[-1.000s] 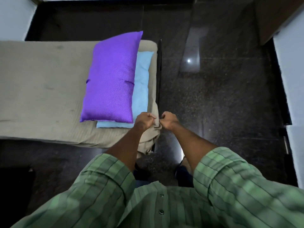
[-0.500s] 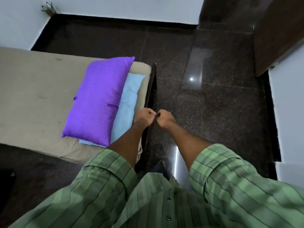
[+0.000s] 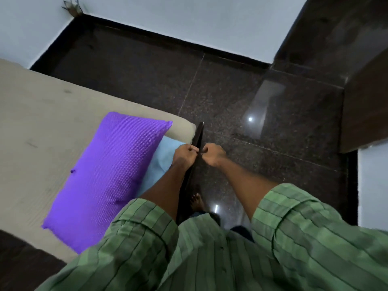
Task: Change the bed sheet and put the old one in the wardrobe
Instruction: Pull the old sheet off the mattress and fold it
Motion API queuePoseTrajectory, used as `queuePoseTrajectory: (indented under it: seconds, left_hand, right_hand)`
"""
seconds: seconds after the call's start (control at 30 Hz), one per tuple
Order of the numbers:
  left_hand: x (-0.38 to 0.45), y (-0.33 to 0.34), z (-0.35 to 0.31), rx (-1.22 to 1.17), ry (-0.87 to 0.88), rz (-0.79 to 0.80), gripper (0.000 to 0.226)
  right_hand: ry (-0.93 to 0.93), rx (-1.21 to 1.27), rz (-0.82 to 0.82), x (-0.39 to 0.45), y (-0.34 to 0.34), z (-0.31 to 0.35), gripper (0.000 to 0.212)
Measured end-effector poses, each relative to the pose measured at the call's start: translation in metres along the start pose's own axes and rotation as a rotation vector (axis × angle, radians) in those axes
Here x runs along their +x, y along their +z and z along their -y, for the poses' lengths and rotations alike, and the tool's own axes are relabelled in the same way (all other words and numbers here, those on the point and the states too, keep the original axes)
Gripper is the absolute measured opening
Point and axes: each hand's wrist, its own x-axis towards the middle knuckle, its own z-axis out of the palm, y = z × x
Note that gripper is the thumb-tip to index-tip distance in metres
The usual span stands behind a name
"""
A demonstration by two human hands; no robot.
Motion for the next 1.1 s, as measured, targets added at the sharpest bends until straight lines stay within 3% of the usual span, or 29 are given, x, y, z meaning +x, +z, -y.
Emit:
queuePoseTrajectory:
  seconds: [0.2, 0.33, 0.57, 0.77, 0.9, 1.0, 1.1]
  left_hand:
    - [0.072, -0.023, -0.069, -0.138, -0.099, -0.018, 0.020]
    - [0.129, -0.036, -0.102, -0.295, -0.204, -0.090, 0.024]
    - [0.143, -0.049, -0.154, -0.639, -0.491, -0.219, 0.031]
    - [0.161, -0.033, -0.155, -1.062, -0.692, -0.291, 0.022]
    - [0.180, -0.015, -0.134, -1.023, -0.782, -0.419, 0.019]
    - [0.224, -0.002, -0.116, -0.984, -0.748, -0.446, 0.026]
    - [0.255, 0.019, -0.095, -1.016, -0.842, -0.505, 0.037]
  right_hand:
    - [-0.049, -0.024, -0.004, 0.108, -0.078, 0.042, 0.014]
    - [-0.117, -0.108, 0.083, 0.185, -0.116, 0.078, 0.006]
    - [-0.293, -0.351, 0.336, 0.265, -0.138, 0.115, 0.028]
    - [-0.370, -0.503, 0.416, 0.316, -0.119, 0.129, 0.032]
    - [-0.333, -0.577, 0.475, 0.338, -0.097, 0.132, 0.036]
    - [-0.318, -0.648, 0.446, 0.403, -0.066, 0.152, 0.045]
    - [-0.367, -0.781, 0.471, 0.454, -0.021, 0.148, 0.056]
